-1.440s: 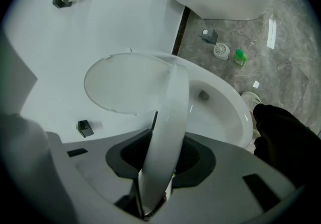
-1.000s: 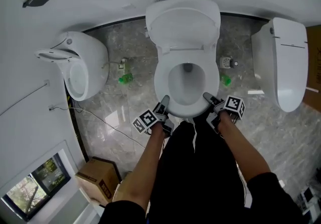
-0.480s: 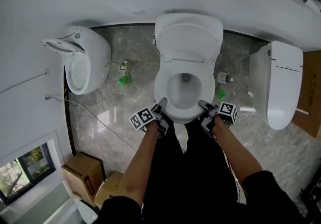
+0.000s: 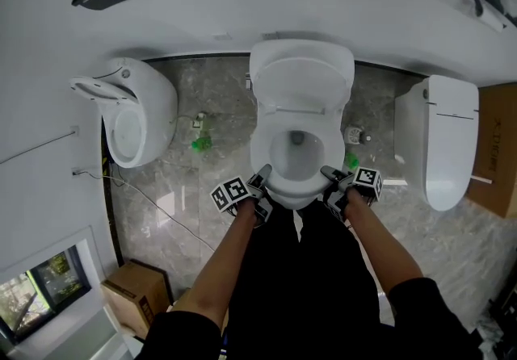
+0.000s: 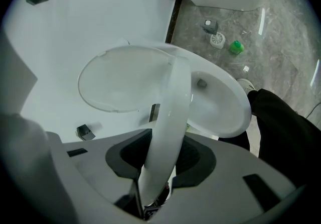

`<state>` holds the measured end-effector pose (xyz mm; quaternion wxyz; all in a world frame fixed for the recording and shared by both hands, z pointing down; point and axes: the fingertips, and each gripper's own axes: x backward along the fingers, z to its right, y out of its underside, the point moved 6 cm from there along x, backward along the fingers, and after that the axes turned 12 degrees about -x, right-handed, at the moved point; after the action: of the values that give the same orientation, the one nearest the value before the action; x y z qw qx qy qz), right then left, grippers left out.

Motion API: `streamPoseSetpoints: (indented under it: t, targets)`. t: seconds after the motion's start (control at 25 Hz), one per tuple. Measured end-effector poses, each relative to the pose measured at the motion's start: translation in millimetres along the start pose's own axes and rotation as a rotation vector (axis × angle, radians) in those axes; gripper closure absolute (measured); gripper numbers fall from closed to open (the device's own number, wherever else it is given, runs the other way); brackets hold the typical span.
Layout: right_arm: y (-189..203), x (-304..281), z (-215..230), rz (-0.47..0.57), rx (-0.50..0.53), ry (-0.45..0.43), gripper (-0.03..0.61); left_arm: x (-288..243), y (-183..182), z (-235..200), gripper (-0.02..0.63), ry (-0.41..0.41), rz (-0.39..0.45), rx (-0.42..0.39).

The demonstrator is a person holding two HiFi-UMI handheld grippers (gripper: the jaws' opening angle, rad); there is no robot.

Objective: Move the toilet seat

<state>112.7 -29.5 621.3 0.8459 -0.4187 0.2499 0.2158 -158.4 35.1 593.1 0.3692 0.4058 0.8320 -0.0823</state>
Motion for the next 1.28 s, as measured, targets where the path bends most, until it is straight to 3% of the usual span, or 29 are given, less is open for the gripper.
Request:
streamPoseSetpoints:
  t: [0.68, 1.12, 1.28]
  targets:
    - [-6, 2, -33, 0.096, -0.015, -0.054, 0.445, -5, -28, 21, 0.364, 0.033, -0.054, 0.044]
    - [-5, 2, -56, 0.134, -0.005, -0.060, 0.432, -10, -48, 33, 0.348, 0.063, -0.109, 0.028]
    - [-5, 2, -65, 0.142, 0.001, -0.055, 0.421, -11, -55, 39, 0.344, 0.075, -0.090, 0.023]
